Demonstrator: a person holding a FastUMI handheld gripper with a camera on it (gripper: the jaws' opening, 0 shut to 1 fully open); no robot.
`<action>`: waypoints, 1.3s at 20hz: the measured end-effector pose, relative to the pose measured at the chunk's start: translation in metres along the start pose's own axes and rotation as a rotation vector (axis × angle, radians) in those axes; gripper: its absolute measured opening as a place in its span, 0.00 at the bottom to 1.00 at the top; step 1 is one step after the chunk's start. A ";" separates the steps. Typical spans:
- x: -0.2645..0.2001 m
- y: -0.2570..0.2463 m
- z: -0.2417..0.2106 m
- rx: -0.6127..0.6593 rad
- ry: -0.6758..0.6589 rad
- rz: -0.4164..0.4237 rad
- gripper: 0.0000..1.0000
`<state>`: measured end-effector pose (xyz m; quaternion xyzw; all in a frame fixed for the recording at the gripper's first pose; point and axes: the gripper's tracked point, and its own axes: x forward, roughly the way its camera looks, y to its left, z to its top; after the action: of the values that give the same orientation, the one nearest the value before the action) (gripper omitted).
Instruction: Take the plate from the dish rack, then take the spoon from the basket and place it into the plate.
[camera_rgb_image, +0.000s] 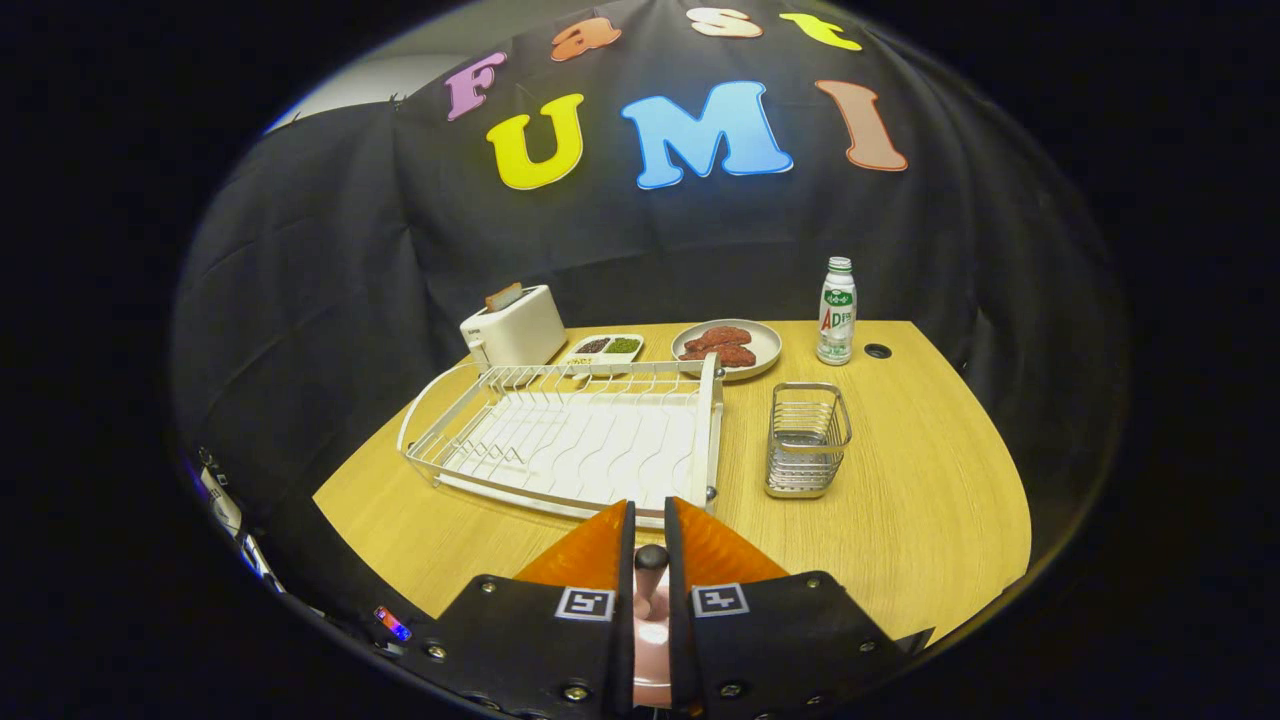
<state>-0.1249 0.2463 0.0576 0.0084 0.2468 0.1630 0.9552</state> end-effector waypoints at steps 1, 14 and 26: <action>-0.003 0.000 0.006 -0.006 -0.013 -0.003 0.14; -0.045 -0.052 0.093 -0.037 -0.222 -0.131 0.14; -0.082 -0.115 0.112 -0.090 -0.345 -0.273 0.50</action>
<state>-0.1043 0.1187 0.1839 -0.0398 0.0711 0.0392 0.9959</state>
